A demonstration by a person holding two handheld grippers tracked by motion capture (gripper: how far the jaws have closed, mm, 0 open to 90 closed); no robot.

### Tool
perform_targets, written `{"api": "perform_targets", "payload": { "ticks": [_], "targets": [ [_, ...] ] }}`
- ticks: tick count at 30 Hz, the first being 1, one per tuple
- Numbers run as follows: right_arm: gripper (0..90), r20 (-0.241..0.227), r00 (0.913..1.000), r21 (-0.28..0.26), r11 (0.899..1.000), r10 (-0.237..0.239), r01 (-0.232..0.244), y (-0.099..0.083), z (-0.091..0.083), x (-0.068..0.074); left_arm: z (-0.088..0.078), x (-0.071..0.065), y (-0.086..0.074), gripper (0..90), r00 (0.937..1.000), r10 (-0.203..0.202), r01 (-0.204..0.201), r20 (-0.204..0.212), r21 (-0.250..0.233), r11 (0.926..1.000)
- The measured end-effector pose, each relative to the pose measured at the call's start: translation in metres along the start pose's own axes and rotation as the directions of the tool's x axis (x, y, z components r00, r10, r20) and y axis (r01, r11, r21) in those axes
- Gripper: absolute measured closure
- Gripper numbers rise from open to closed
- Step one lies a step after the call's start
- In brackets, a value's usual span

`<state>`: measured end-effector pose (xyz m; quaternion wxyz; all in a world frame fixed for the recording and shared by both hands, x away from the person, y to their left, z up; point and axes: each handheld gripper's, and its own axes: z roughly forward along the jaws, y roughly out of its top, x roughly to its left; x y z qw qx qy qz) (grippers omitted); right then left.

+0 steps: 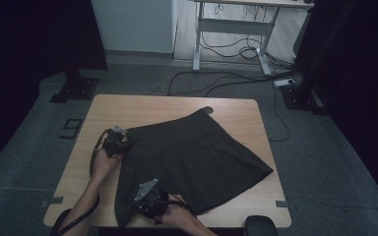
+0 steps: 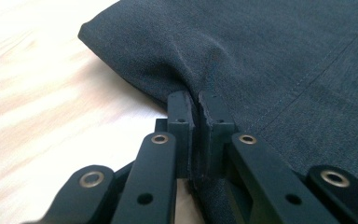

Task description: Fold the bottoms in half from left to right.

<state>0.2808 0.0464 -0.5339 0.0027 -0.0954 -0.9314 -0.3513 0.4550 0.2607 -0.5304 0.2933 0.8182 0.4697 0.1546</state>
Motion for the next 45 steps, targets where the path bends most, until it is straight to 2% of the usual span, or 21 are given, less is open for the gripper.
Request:
{"api": "perform_targets", "payload": {
  "ticks": [1, 2, 9, 11, 12, 14, 16, 18, 20, 22, 24, 25, 26, 28, 30, 31, 32, 33, 35, 39, 45],
  "targets": [
    [77.5, 0.0, 1.0, 0.0, 1.0, 0.0, 0.0, 0.0, 0.0, 0.0, 0.0, 0.0, 0.0, 83.5, 1.0, 0.0, 0.0, 0.0, 0.0, 1.0],
    [77.6, -0.021, 0.9997, 0.001, 1.0, -0.013, 0.013, 0.007, 0.006, 0.005, -0.009, 0.006, -0.009, 83.5, 0.9998, -0.005, 0.005, -0.02, 0.014, 0.9999],
    [77.5, -0.077, 0.9952, -0.001, 0.998, -0.06, 0.06, 0.026, 0.025, 0.024, -0.037, 0.022, -0.038, 83.8, 0.9978, -0.016, 0.018, -0.065, 0.04, 0.999],
    [77.5, -0.083, 0.9935, -0.003, 0.997, -0.078, 0.078, 0.029, 0.028, 0.028, -0.042, 0.023, -0.042, 84.5, 0.9967, 0.014, -0.011, -0.08, 0.037, 0.9993],
    [77.5, -0.086, 0.9929, -0.007, 0.997, -0.082, 0.082, 0.029, 0.028, 0.03, -0.047, 0.022, -0.044, 84.7, 0.9945, 0.045, -0.044, -0.095, 0.02, 0.9988],
    [78.3, -0.083, 0.992, -0.027, 0.995, -0.095, 0.093, 0.026, 0.024, 0.029, -0.054, 0.02, -0.041, 84.9, 0.9933, 0.057, -0.058, -0.101, -0.006, 0.9983],
    [79.0, -0.081, 0.9943, -0.073, 0.995, -0.069, 0.063, 0.023, 0.009, 0.022, -0.062, 0.014, -0.028, 85.0, 0.9904, 0.083, -0.086, -0.111, -0.023, 0.996],
    [79.0, -0.075, 0.9953, -0.082, 0.995, -0.062, 0.056, 0.022, 0.004, 0.02, -0.064, 0.011, -0.02, 85.0, 0.9885, 0.098, -0.101, -0.115, -0.028, 0.9944],
    [79.1, -0.012, 0.9982, -0.114, 0.992, -0.059, 0.057, 0.021, -0.021, 0.013, -0.064, 0.005, -0.005, 85.1, 0.9853, 0.12, -0.125, -0.122, -0.036, 0.9915],
    [79.1, 0.001, 0.9987, -0.122, 0.991, -0.051, 0.051, 0.02, -0.028, 0.011, -0.064, 0.0, 0.009, 85.1, 0.9837, 0.133, -0.14, -0.121, -0.051, 0.9888],
    [79.1, 0.066, 0.9977, -0.142, 0.99, -0.02, 0.029, 0.011, -0.051, 0.001, -0.062, -0.005, 0.023, 85.2, 0.9839, 0.141, -0.15, -0.11, -0.076, 0.9857],
    [79.1, 0.066, 0.9977, -0.142, 0.99, -0.02, 0.029, 0.011, -0.051, 0.001, -0.061, -0.008, 0.03, 85.2, 0.9827, 0.149, -0.159, -0.11, -0.085, 0.9837],
    [79.2, 0.11, 0.9939, -0.14, 0.99, 0.001, 0.014, 0.001, -0.062, -0.007, -0.059, -0.011, 0.036, 85.8, 0.982, 0.154, -0.165, -0.109, -0.094, 0.9819],
    [79.2, 0.123, 0.9923, -0.144, 0.99, 0.021, -0.003, -0.005, -0.067, -0.011, -0.055, -0.018, 0.049, 85.8, 0.9818, 0.16, -0.171, -0.102, -0.114, 0.9786],
    [79.2, 0.169, 0.9832, -0.153, 0.987, 0.067, -0.041, -0.022, -0.082, -0.021, -0.05, -0.024, 0.057, 85.9, 0.9804, 0.172, -0.183, -0.096, -0.12, 0.9758],
    [79.2, 0.169, 0.9832, -0.153, 0.987, 0.067, -0.041, -0.022, -0.082, -0.021, -0.047, -0.028, 0.062, 85.9, 0.9803, 0.176, -0.187, -0.09, -0.127, 0.9742],
    [79.3, 0.186, 0.9772, -0.171, 0.983, 0.102, -0.07, -0.032, -0.092, -0.026, -0.045, -0.031, 0.067, 86.0, 0.9795, 0.183, -0.193, -0.085, -0.129, 0.9728],
    [79.3, 0.186, 0.9772, -0.171, 0.983, 0.102, -0.07, -0.032, -0.092, -0.026, -0.042, -0.035, 0.071, 86.0, 0.9789, 0.187, -0.197, -0.081, -0.136, 0.971],
    [79.3, 0.202, 0.9699, -0.189, 0.977, 0.136, -0.098, -0.041, -0.102, -0.032, -0.036, -0.043, 0.082, 86.0, 0.9777, 0.197, -0.206, -0.074, -0.146, 0.9677],
    [79.3, 0.229, 0.9603, -0.209, 0.971, 0.16, -0.112, -0.052, -0.117, -0.036, -0.028, -0.056, 0.097, 86.0, 0.973, 0.22, -0.229, -0.07, -0.175, 0.9576],
    [79.3, 0.286, 0.9448, -0.225, 0.97, 0.161, -0.097, -0.063, -0.141, -0.037, -0.022, -0.08, 0.126, 86.1, 0.9619, 0.264, -0.273, -0.071, -0.203, 0.9404]
  ]
}}
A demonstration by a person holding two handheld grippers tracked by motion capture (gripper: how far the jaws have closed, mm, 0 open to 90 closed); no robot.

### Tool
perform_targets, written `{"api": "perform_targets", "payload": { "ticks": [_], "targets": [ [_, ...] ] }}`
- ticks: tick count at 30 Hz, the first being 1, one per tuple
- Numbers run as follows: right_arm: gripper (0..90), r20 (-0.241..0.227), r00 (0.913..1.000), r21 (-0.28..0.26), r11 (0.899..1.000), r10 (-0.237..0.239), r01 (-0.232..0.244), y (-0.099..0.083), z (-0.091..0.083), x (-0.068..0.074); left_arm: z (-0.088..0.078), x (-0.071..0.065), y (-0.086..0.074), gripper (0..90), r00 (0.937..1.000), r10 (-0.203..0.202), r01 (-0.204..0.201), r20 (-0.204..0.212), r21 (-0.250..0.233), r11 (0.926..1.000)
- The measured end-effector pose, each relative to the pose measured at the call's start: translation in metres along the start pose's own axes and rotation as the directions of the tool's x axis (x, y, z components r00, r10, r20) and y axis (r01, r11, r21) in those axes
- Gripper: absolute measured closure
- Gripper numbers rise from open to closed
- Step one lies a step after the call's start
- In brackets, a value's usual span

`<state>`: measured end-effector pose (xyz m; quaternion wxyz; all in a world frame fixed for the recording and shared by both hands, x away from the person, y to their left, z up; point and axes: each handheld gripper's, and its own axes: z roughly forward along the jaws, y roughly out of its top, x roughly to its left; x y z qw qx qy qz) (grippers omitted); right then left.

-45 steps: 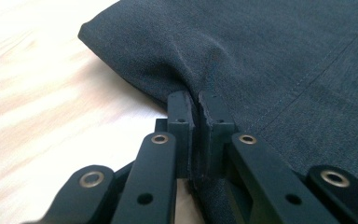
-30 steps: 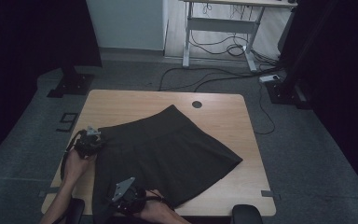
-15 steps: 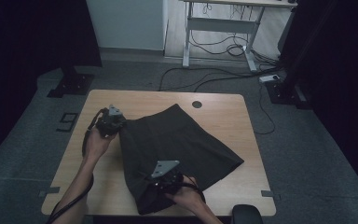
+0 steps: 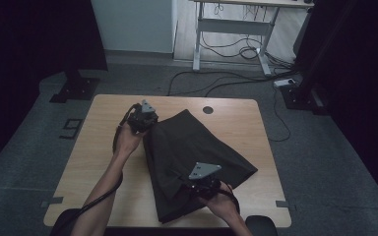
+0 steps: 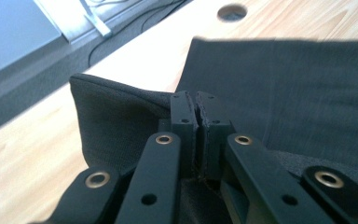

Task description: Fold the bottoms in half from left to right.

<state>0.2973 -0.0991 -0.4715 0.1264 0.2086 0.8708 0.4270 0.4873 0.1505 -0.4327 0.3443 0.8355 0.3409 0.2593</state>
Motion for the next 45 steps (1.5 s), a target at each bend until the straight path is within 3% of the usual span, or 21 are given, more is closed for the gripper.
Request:
{"api": "perform_targets", "payload": {
  "ticks": [1, 2, 3, 4, 9, 15, 20, 23, 25, 29, 31, 33, 36, 38, 39, 42, 45],
  "targets": [
    [79.3, 0.017, 0.9999, -0.012, 1.0, 0.004, -0.003, 0.0, -0.01, -0.003, 0.002, -0.004, 0.011, 86.0, 0.9999, 0.006, -0.005, 0.01, -0.011, 0.9999],
    [79.3, 0.017, 0.9999, -0.012, 1.0, 0.004, -0.003, 0.0, -0.01, -0.003, 0.002, -0.004, 0.011, 86.0, 0.9999, 0.006, -0.005, 0.01, -0.011, 0.9999],
    [79.3, 0.038, 0.9993, -0.026, 1.0, 0.007, -0.006, 0.0, -0.021, -0.006, 0.003, -0.009, 0.026, 86.0, 0.9996, 0.024, -0.023, 0.017, -0.02, 0.9995],
    [79.3, 0.038, 0.9993, -0.026, 1.0, 0.007, -0.006, 0.0, -0.021, -0.006, 0.003, -0.009, 0.026, 86.0, 0.9996, 0.024, -0.023, 0.017, -0.02, 0.9995],
    [79.3, 0.102, 0.9947, -0.066, 0.998, 0.015, -0.008, 0.0, -0.053, -0.016, 0.011, -0.022, 0.058, 86.0, 0.9975, 0.059, -0.057, 0.038, -0.043, 0.9974],
    [79.3, 0.166, 0.9838, -0.079, 0.995, 0.066, -0.054, -0.013, -0.074, -0.036, 0.044, -0.042, 0.085, 86.0, 0.9949, 0.081, -0.078, 0.06, -0.056, 0.9954],
    [79.2, 0.2, 0.9677, -0.053, 0.988, 0.153, -0.145, -0.043, -0.068, -0.06, 0.09, -0.059, 0.083, 86.0, 0.9907, 0.117, -0.116, 0.069, -0.018, 0.9931],
    [79.1, 0.212, 0.9567, -0.033, 0.98, 0.199, -0.197, -0.06, -0.059, -0.071, 0.114, -0.065, 0.076, 85.9, 0.9906, 0.102, -0.103, 0.091, -0.003, 0.9947],
    [78.9, 0.246, 0.9502, 0.018, 0.979, 0.192, -0.202, -0.068, -0.052, -0.077, 0.133, -0.07, 0.07, 85.2, 0.9916, 0.09, -0.092, 0.093, 0.011, 0.9957],
    [78.1, 0.256, 0.9479, 0.056, 0.976, 0.189, -0.21, -0.075, -0.046, -0.082, 0.143, -0.073, 0.063, 79.4, 0.9938, 0.069, -0.07, 0.087, 0.005, 0.9976],
    [75.5, 0.262, 0.9471, 0.075, 0.975, 0.185, -0.211, -0.08, -0.043, -0.083, 0.14, -0.07, 0.059, 67.7, 0.9953, 0.06, -0.059, 0.076, -0.017, 0.9981],
    [66.9, 0.251, 0.9447, 0.079, 0.968, 0.211, -0.237, -0.084, -0.043, -0.086, 0.133, -0.065, 0.059, 52.4, 0.9962, 0.046, -0.044, 0.075, -0.03, 0.9986],
    [52.2, 0.248, 0.9415, 0.085, 0.963, 0.228, -0.255, -0.089, -0.045, -0.088, 0.122, -0.056, 0.06, 39.2, 0.9949, 0.005, -0.002, 0.1, -0.034, 0.9994],
    [43.3, 0.238, 0.9405, 0.084, 0.96, 0.242, -0.268, -0.093, -0.048, -0.088, 0.109, -0.052, 0.057, 32.8, 0.9937, -0.001, 0.006, 0.112, -0.04, 0.9992],
    [35.6, 0.239, 0.9358, 0.083, 0.955, 0.259, -0.286, -0.097, -0.054, -0.088, 0.102, -0.051, 0.055, 27.7, 0.9936, 0.004, 0.0, 0.113, -0.043, 0.9991],
    [31.8, 0.235, 0.9356, 0.087, 0.953, 0.264, -0.291, -0.101, -0.061, -0.086, 0.082, -0.05, 0.042, 20.4, 0.988, -0.012, 0.018, 0.154, -0.035, 0.9992],
    [27.9, 0.216, 0.9335, 0.051, 0.951, 0.286, -0.304, -0.102, -0.081, -0.081, 0.067, -0.055, 0.026, 14.0, 0.9861, -0.02, 0.024, 0.165, -0.023, 0.9995]
  ]
}}
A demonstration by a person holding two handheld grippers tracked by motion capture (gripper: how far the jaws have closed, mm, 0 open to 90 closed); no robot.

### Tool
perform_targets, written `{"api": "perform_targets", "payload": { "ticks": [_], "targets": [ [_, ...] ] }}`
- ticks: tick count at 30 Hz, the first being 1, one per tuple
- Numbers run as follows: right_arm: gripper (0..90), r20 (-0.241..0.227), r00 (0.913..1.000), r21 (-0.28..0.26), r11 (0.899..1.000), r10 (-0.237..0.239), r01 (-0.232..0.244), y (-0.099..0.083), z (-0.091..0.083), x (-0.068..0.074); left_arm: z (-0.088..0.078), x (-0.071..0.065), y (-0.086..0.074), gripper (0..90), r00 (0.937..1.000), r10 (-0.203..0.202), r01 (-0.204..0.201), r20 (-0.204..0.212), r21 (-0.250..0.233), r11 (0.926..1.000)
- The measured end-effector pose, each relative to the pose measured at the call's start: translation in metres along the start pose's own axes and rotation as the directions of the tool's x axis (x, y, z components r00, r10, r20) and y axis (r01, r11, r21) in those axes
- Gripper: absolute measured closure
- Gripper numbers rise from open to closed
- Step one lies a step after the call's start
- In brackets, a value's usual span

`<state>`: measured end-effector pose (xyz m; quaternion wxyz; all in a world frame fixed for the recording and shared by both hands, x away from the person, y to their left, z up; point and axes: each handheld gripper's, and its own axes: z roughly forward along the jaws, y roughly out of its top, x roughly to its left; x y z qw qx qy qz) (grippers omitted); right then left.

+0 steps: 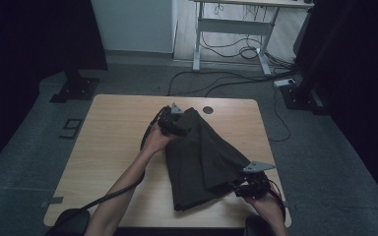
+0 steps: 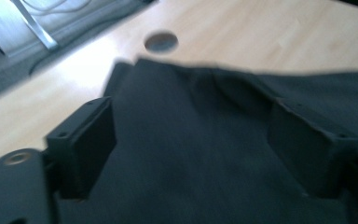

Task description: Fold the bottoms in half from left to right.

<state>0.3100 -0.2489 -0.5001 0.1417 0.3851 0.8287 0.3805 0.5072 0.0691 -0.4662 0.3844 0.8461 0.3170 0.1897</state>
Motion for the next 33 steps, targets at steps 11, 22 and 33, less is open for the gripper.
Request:
{"api": "perform_targets", "payload": {
  "ticks": [11, 22, 33],
  "targets": [
    [29.4, -0.097, 0.995, -0.047, 0.999, -0.022, 0.018, 0.034, 0.004, 0.029, -0.013, -0.043, -0.071, 8.0, 0.9979, 0.063, -0.064, 0.014, 0.106, 0.9923],
    [58.3, -0.052, 0.9966, 0.16, 0.985, -0.064, 0.071, 0.041, 0.073, 0.063, 0.0, -0.052, -0.095, 6.8, 0.9951, 0.093, -0.09, -0.032, 0.089, 0.992],
    [86.2, 0.129, 0.9916, 0.021, 1.0, 0.003, -0.006, 0.054, 0.014, 0.023, 0.001, -0.048, -0.099, 6.6, 0.9986, 0.053, -0.052, -0.01, 0.078, 0.9957]
  ]
}}
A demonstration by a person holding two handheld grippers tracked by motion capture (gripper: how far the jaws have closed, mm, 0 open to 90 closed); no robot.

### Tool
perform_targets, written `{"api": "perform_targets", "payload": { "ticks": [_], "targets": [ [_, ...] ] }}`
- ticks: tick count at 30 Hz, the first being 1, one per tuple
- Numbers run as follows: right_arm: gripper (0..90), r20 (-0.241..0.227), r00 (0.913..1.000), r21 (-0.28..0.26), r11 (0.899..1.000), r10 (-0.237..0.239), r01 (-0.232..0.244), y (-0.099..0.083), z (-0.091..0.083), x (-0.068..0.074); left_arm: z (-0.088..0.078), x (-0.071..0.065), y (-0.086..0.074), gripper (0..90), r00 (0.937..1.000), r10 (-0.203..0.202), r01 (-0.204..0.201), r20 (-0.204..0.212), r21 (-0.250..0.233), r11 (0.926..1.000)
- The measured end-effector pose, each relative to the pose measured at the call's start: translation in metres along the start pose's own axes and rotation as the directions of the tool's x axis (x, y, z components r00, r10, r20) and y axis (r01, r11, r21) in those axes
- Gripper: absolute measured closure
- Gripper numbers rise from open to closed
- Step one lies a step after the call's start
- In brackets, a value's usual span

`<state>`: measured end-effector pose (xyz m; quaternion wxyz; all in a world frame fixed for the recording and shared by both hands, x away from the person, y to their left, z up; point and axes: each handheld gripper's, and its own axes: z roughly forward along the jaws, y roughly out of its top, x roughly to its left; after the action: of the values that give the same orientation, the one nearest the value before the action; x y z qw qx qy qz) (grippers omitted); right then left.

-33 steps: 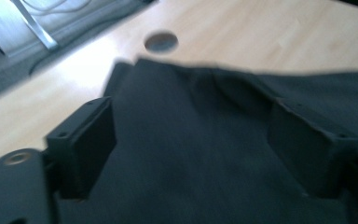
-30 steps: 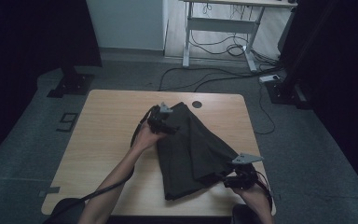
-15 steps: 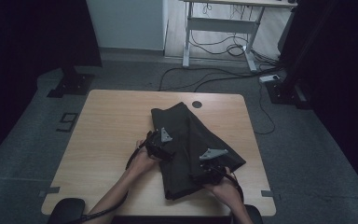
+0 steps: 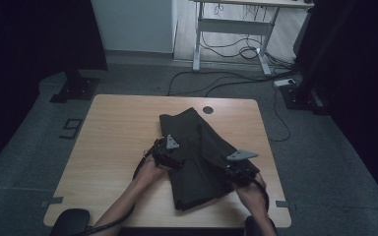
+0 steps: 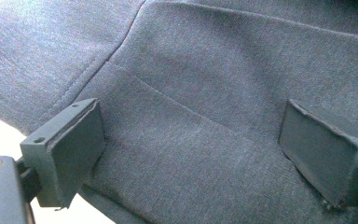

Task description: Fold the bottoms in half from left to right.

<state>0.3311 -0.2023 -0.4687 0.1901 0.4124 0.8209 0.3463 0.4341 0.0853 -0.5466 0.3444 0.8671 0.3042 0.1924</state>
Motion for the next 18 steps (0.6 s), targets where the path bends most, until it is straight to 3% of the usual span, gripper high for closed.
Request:
{"api": "perform_targets", "payload": {
  "ticks": [2, 3, 4, 5, 6, 10, 11, 14, 15, 16, 17, 18],
  "targets": [
    [86.2, 0.055, 0.9978, -0.021, 0.999, 0.039, -0.038, 0.0, -0.012, -0.021, 0.0, 0.0, 0.0, 6.6, 1.0, -0.001, 0.001, 0.001, 0.0, 1.0],
    [86.1, 0.101, 0.9915, -0.031, 0.996, 0.082, -0.079, -0.004, -0.018, -0.041, 0.0, 0.0, 0.0, 6.6, 1.0, -0.001, 0.001, 0.001, 0.0, 1.0],
    [86.1, 0.101, 0.9915, -0.031, 0.996, 0.082, -0.079, -0.004, -0.018, -0.041, 0.0, 0.0, 0.0, 6.7, 1.0, -0.001, 0.001, 0.001, 0.0, 1.0],
    [86.2, 0.139, 0.9808, -0.022, 0.991, 0.137, -0.135, -0.012, -0.019, -0.064, 0.0, 0.0, 0.0, 6.7, 1.0, -0.001, 0.001, 0.001, 0.0, 1.0],
    [86.2, 0.139, 0.9808, -0.022, 0.991, 0.137, -0.135, -0.012, -0.019, -0.064, 0.0, 0.0, 0.0, 6.7, 1.0, -0.001, 0.001, 0.001, -0.001, 1.0],
    [80.7, 0.161, 0.9624, 0.042, 0.973, 0.219, -0.228, -0.039, -0.003, -0.095, 0.0, 0.0, 0.0, 6.7, 1.0, -0.006, 0.006, 0.004, -0.002, 1.0],
    [78.5, 0.167, 0.9598, 0.054, 0.97, 0.226, -0.238, -0.044, 0.0, -0.099, 0.0, 0.0, 0.0, 6.7, 1.0, -0.008, 0.008, 0.006, -0.003, 1.0],
    [58.3, 0.193, 0.9492, 0.051, 0.964, 0.249, -0.263, -0.053, 0.005, -0.105, 0.0, 0.001, 0.0, 6.7, 1.0, -0.003, 0.003, 0.008, -0.009, 1.0],
    [45.9, 0.193, 0.951, 0.027, 0.968, 0.242, -0.251, -0.049, 0.002, -0.105, -0.001, 0.001, 0.0, 7.4, 1.0, -0.002, 0.002, 0.007, -0.008, 1.0],
    [45.9, 0.193, 0.951, 0.027, 0.968, 0.242, -0.251, -0.049, 0.002, -0.105, -0.002, 0.0, 0.001, 7.4, 1.0, -0.001, 0.001, 0.004, -0.006, 1.0],
    [35.4, 0.199, 0.9577, -0.004, 0.977, 0.208, -0.211, -0.041, -0.004, -0.102, -0.009, -0.002, 0.006, 9.1, 1.0, 0.001, -0.001, -0.004, -0.006, 1.0],
    [35.4, 0.199, 0.9577, -0.004, 0.977, 0.208, -0.211, -0.041, -0.004, -0.102, -0.009, -0.002, 0.006, 9.1, 1.0, 0.001, -0.001, -0.004, -0.006, 1.0]
  ]
}}
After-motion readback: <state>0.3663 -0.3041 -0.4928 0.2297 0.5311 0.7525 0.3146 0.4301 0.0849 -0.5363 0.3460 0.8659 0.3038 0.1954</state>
